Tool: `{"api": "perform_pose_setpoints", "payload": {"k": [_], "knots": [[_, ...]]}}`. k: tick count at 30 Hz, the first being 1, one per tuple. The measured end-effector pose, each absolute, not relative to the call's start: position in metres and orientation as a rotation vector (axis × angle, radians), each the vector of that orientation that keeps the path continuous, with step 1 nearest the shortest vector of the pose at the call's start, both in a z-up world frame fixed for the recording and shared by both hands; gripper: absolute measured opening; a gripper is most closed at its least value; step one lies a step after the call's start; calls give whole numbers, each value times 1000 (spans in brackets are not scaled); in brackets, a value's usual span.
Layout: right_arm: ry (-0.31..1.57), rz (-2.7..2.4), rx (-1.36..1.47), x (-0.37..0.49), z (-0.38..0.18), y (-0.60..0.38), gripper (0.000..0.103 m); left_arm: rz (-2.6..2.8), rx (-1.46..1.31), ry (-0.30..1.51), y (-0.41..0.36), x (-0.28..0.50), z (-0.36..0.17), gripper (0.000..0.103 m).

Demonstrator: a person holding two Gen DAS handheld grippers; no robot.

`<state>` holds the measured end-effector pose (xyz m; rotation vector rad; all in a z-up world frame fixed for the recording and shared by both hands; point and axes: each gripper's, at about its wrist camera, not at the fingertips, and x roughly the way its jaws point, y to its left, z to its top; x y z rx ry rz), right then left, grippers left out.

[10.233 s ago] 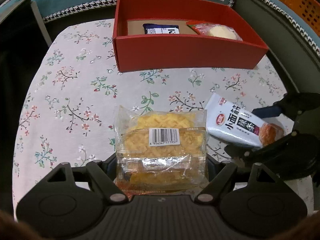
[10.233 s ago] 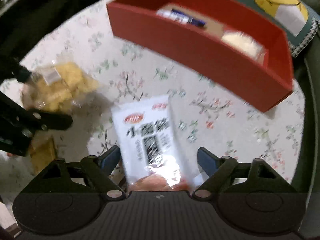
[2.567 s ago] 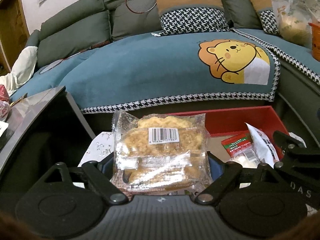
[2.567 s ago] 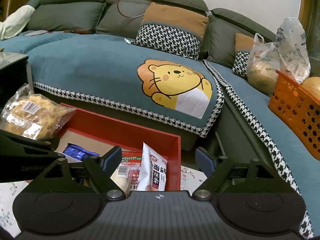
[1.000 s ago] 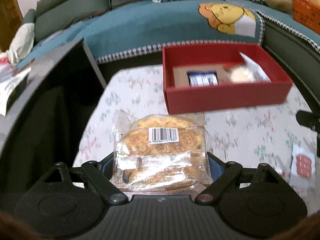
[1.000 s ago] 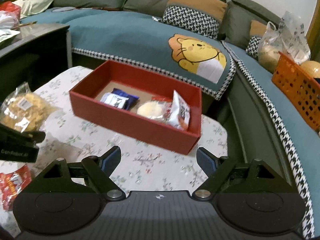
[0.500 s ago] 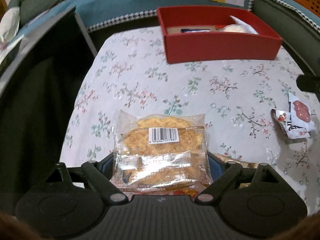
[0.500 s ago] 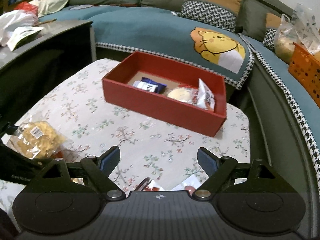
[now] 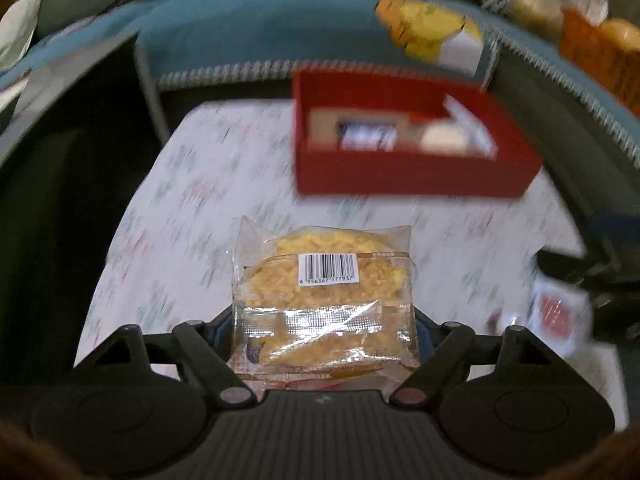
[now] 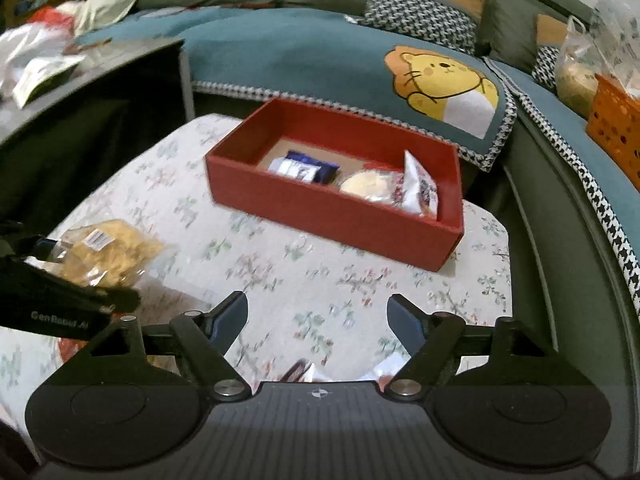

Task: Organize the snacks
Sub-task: 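Lower the yellow cracker bag into the box and open the left tool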

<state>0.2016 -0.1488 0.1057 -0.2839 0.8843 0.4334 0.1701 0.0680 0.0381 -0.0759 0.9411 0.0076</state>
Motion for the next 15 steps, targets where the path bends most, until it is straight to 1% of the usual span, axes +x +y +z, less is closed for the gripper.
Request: {"api": "perform_pose_setpoints", "payload": {"k": [3,6,11,15], "knots": [[873,403,-208,229,110,-154,82,-17,-86,888,50,206,55,103],[848,352,-175,260,110,-157,81,3,-59,858,36,249,61,103],[854,294,-150,309,94,-160,82,46,-43,851,26,317,48,103],[877,284,-151,333,74,-159,84,82,-4,848,22,343,32,103]]}}
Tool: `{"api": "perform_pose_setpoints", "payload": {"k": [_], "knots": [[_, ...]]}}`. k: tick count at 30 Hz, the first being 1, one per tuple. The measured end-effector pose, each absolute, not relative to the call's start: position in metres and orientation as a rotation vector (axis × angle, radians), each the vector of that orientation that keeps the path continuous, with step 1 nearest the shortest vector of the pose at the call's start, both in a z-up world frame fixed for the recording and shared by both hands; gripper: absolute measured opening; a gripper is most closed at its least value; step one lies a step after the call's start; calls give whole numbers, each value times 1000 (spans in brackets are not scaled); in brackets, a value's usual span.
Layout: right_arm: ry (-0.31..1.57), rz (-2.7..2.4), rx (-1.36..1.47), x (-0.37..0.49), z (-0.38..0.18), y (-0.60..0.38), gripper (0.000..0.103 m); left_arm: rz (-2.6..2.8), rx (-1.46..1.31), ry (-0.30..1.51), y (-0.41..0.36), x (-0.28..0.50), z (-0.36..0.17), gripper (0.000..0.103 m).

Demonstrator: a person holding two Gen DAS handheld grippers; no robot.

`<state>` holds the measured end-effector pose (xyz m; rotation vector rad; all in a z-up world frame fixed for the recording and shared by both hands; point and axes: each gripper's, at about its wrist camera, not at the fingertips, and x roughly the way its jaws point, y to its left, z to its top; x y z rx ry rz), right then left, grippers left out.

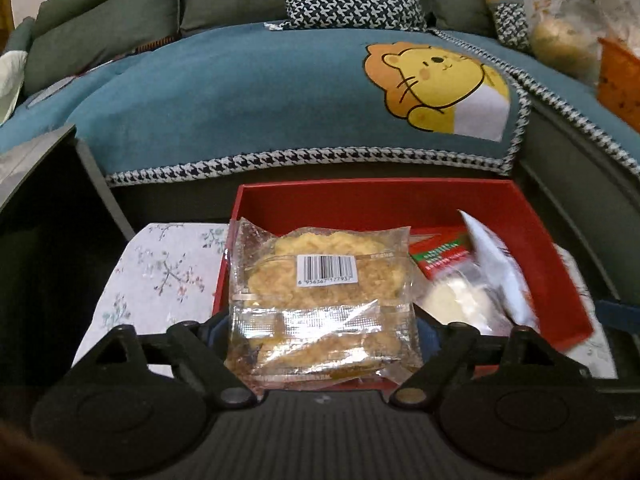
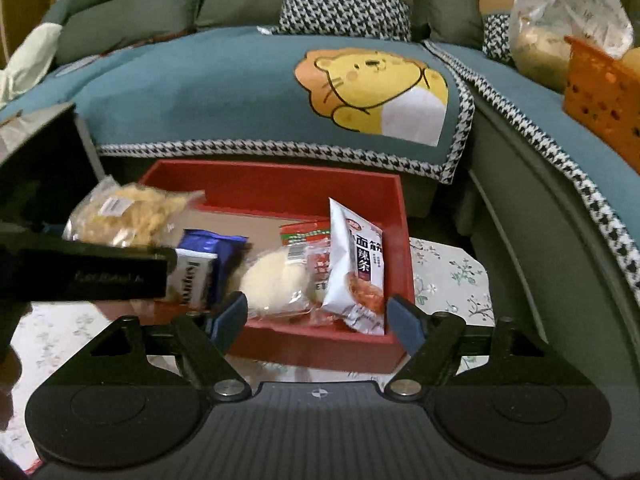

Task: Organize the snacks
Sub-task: 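Lower the yellow cracker bag into the box and open the left tool, then move both tools back to the table toward the Trolli bag and gold cake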

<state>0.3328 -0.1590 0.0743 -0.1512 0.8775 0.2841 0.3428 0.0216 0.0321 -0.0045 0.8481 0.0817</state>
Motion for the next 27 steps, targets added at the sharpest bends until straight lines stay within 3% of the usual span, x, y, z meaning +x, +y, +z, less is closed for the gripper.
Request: {"api": "perform_pose_setpoints", "payload": {"k": [8,12,15,18,23,27], "knots": [[881,284,-162,337,69,-158,86,147,-1,965,20,363,15,103],[864,286,-155,335,76,-161,87,157,62,822,12,352,25,103],[852,286,-150,333,80,-163,87,155,-58,849,21,355,32,103],[851,290,-137,334,81,-164,88,134,-23,704,17,349,53,103],[849,298,-143,334,81,-162,88,144,32,826,11,355,38,103],[854,294,-149,330,82,-161,88,133,90,812,7,341,45,103]]}}
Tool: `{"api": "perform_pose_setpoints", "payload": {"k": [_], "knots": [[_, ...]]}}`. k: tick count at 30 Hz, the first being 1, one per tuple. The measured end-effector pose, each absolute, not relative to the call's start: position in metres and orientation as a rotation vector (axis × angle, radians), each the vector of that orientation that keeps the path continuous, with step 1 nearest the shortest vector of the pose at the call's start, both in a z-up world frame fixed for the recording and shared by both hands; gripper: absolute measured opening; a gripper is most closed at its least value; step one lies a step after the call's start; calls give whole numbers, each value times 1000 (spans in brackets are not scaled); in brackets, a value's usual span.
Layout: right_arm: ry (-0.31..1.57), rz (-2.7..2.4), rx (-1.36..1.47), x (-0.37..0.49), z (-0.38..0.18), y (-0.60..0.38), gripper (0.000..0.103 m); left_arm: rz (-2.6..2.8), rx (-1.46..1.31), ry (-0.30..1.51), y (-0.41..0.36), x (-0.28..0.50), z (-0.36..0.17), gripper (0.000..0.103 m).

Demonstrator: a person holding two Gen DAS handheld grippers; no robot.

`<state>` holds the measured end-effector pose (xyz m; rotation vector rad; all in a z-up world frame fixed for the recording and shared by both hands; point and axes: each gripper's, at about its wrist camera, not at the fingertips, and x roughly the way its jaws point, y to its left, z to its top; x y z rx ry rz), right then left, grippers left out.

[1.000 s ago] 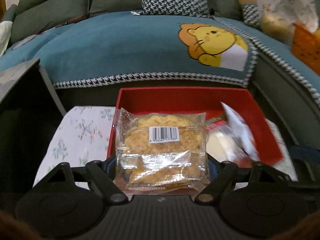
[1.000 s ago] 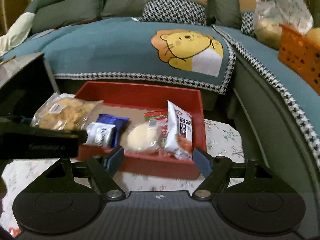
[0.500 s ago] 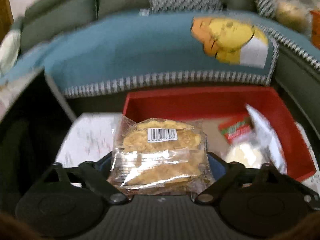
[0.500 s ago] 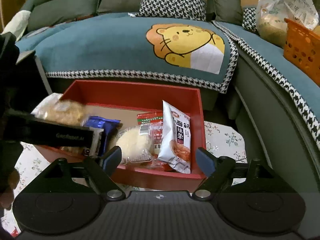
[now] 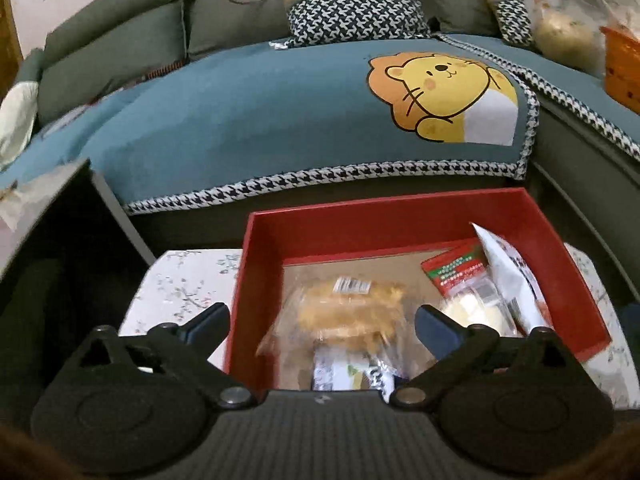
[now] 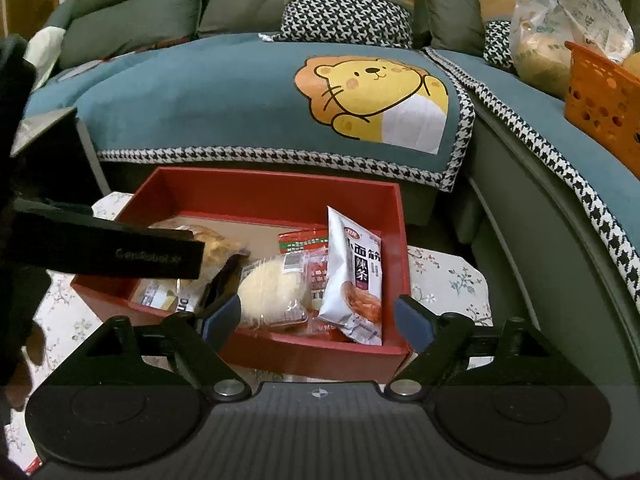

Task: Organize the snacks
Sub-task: 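Move both tools back to the table toward the Trolli bag and gold cake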

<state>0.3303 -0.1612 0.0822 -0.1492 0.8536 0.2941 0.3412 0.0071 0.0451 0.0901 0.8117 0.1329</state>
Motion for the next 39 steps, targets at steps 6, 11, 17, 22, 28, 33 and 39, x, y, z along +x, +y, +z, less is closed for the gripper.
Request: {"api": "perform_pose_setpoints", "payload": {"k": [6,11,17,22,28,33,39], "knots": [[868,291,-169,312,87,-162,88,152,87,832,21,312,46,103],[868,302,-193,293,92,-160,88,138,136,846,25,276,44,103],[871,335,-221,264,97,-154,90,112,136,866,37,229,48,103],[891,364,-264,238,94,-149,90,84,149,922,46,197,38,103],[900,408,-299,208,93,-139,90,46,143,982,58,167,28,103],[913,467,-323,185,92,-130,90,-5,181,1007,59,143,22,103],[941,509,-339,167,89,-128,90,-39,208,1050,70,129,6,103]]}}
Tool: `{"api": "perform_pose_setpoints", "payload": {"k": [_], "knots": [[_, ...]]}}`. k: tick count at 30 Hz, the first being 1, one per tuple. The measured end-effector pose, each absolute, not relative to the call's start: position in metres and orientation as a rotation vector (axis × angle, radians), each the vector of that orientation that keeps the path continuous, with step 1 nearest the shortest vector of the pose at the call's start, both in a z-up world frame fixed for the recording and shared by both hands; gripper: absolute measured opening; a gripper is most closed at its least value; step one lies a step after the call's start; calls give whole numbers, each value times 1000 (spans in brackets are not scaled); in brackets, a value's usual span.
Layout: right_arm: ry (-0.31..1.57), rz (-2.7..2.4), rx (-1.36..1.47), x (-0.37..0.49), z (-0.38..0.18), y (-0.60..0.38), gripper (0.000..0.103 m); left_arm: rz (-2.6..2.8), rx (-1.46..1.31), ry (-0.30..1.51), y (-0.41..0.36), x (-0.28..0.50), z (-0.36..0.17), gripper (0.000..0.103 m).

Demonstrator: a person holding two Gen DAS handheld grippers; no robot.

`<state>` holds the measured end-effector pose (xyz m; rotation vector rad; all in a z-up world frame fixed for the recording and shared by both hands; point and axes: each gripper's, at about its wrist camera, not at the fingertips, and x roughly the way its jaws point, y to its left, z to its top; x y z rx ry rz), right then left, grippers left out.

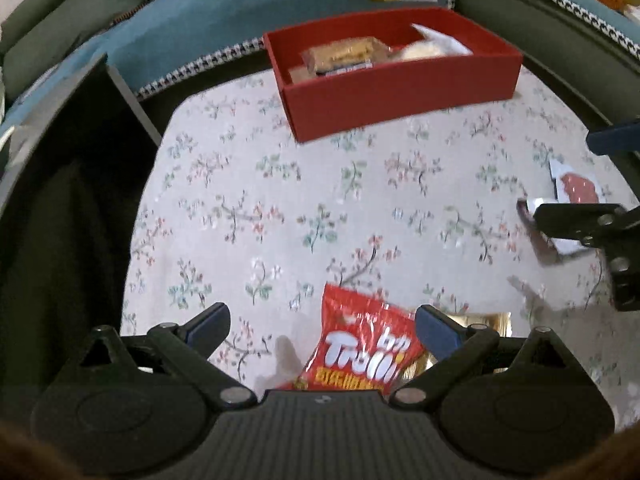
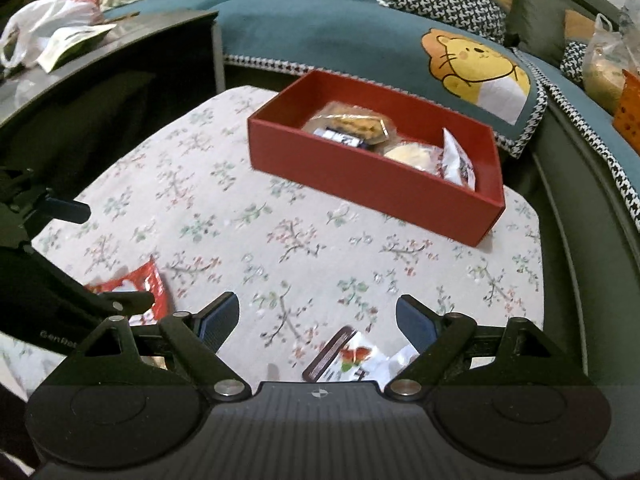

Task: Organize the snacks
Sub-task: 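Move both tools back to the table toward the Trolli bag and gold cake, then close the left tool on the red Trolli bag while the right tool grasps the gold cake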

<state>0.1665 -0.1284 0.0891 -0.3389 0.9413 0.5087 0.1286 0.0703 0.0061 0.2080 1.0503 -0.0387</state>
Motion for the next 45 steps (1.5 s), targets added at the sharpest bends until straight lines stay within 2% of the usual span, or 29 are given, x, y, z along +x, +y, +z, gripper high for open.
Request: {"api": "perform_pose_setpoints", "payload": {"k": [14,15,19,26,37,42,43,45], "knots": [[999,640,-382,151,79,-117,90,-117,199,1193,69,128,-35,103],[1002,650,-387,151,79,-115,90,-124,192,1197,69,128,-36,101],[1018,689,-415,147,74,-109,90,-135,140,1206,72,130,-34,84],[1054,741,-464,144,64,-97,90,-101,77,1201,85,125,-30,80],[1105,820,-557,142,32,-59,88,-74,12,1204,100,123,-27,79],[1134,853,-599,137,16,-49,83,-64,24,1217,103,122,-31,80],[1134,853,-589,138,16,-49,80,-65,31,1215,102,122,-31,80],[1134,837,-568,141,19,-50,68,-66,45,1219,100,122,-32,81]]}}
